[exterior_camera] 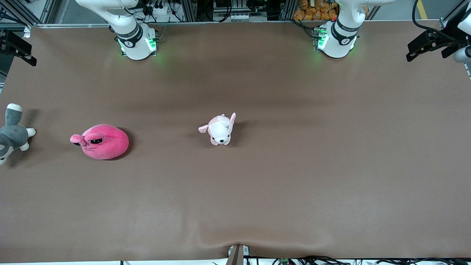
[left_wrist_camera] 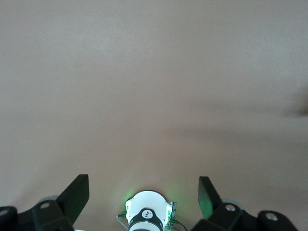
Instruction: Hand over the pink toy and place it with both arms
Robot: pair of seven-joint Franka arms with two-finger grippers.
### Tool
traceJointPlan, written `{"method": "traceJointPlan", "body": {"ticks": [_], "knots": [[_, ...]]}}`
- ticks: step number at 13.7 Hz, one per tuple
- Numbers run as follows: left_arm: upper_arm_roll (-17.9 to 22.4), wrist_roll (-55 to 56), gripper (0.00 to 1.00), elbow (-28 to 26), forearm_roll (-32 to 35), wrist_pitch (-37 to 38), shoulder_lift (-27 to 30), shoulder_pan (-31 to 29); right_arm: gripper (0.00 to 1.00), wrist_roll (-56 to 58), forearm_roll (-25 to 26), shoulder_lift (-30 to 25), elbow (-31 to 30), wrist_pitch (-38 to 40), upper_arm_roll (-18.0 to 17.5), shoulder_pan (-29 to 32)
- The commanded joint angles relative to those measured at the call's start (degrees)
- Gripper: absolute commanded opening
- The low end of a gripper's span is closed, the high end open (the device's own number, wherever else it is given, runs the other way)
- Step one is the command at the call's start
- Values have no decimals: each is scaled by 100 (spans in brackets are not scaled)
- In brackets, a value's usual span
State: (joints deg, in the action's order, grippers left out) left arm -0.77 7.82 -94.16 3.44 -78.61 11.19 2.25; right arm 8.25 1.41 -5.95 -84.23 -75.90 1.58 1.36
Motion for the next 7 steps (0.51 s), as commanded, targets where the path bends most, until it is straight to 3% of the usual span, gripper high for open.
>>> {"method": "traceJointPlan", "body": {"ticks": [1,7], "knots": [[-3,-106,100,205,17,127,-47,-58,100,18,-18,41,109,76,26,-48],[-3,-106,100,213,17,144,-47,-102,100,18,-18,32,109,102,26,-48]]}}
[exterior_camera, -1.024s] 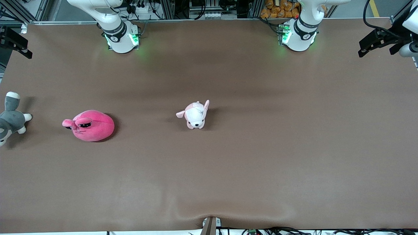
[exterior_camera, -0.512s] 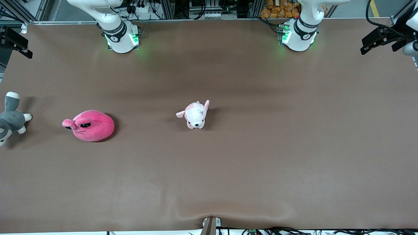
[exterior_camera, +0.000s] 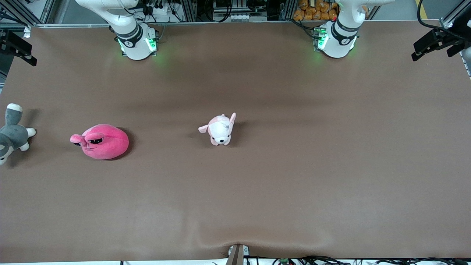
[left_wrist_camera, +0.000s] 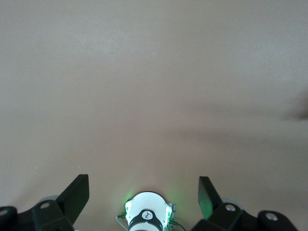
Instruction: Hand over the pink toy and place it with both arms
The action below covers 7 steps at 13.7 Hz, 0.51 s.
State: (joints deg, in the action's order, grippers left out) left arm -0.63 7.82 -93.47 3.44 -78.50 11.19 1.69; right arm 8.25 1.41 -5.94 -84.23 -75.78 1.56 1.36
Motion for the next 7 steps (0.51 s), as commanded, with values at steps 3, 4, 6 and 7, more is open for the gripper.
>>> {"method": "traceJointPlan", "body": {"ticks": [3,4,6,7], "knots": [[-16,-114,100,154,17,168,-38,-46,100,18,-18,41,109,81,28,-57],[-16,-114,100,163,17,177,-38,-63,100,18,-18,32,109,90,28,-57],[-16,-114,100,163,17,186,-47,-81,100,18,-18,32,109,90,28,-48],[-7,-114,100,163,17,186,-47,-81,100,18,-18,41,109,107,28,-39]]}}
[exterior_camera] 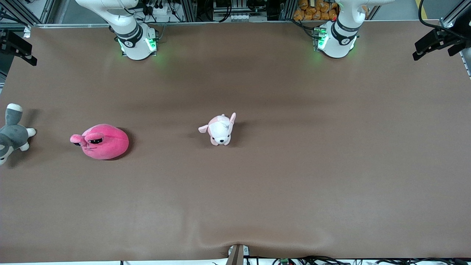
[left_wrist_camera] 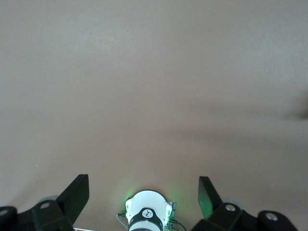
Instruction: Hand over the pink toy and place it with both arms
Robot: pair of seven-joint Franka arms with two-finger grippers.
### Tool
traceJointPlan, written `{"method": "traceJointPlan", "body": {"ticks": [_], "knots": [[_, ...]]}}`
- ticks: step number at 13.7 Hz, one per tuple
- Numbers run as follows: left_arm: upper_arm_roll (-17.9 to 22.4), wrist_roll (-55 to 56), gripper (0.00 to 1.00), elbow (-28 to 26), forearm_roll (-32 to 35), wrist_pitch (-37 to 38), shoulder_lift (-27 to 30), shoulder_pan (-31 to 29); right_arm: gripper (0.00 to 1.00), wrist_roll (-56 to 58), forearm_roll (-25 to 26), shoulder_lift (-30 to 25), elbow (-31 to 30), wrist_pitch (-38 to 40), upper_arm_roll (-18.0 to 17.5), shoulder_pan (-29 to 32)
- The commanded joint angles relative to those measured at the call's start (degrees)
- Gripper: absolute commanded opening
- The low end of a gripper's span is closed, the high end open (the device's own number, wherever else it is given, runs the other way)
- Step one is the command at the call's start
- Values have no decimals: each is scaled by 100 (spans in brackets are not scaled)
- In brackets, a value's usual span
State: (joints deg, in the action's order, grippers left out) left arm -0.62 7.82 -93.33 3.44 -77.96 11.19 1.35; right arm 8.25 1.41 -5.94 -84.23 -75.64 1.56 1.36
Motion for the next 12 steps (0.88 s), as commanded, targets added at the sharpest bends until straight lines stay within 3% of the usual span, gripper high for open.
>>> {"method": "traceJointPlan", "body": {"ticks": [1,12], "knots": [[-17,-114,100,148,17,141,-38,-39,100,18,-18,41,109,102,29,-39],[-25,-114,100,210,-45,159,-47,-30,100,18,-18,41,100,94,20,-57]]}}
